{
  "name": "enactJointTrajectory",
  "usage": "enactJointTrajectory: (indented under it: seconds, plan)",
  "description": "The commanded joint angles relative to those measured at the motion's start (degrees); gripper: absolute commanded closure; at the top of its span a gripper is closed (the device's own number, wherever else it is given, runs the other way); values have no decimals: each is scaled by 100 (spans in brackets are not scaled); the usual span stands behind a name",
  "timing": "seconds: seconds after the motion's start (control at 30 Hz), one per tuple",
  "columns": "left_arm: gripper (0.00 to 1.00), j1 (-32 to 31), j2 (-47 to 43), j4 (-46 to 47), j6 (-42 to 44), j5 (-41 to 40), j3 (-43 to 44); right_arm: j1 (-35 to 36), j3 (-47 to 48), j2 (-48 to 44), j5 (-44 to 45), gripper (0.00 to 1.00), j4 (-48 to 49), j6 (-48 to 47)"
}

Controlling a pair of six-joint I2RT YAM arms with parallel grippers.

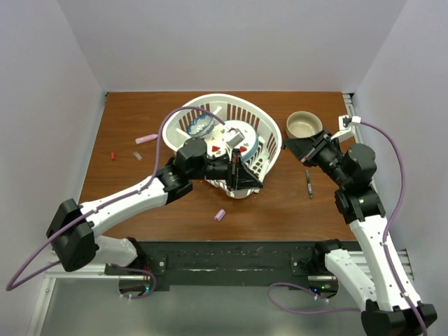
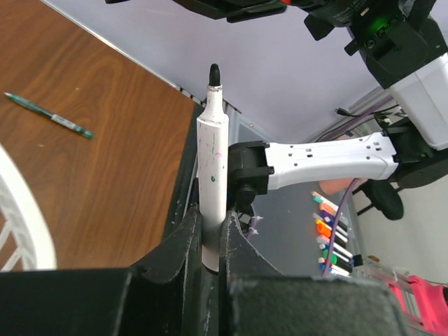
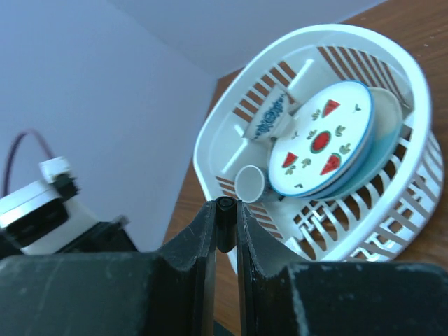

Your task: Insert the pens into the pen caps

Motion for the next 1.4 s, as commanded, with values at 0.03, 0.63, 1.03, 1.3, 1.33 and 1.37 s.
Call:
enactJointTrajectory:
  seconds: [0.03, 0.63, 1.03, 1.3, 1.33, 1.37]
  plan:
    - [100, -132, 308, 1097, -481, 512, 112, 17, -247, -485, -624, 100, 1068, 511]
    - [100, -159, 494, 1758, -825, 1040, 103, 17, -300, -793, -1512, 100, 1587, 776]
    - [100, -159, 555, 1608, -728, 1040, 261, 9, -239, -960, -1662, 100, 1201, 644]
    - [100, -159, 599, 1608, -710, 1067, 393, 9, -186, -978, -1539, 100, 805, 433]
    - [100, -159, 590, 1608, -719, 1075, 402, 9, -203, -978, -1530, 100, 805, 441]
    - [100, -159, 599, 1608, -710, 1067, 402, 17, -203, -1013, -1530, 100, 796, 441]
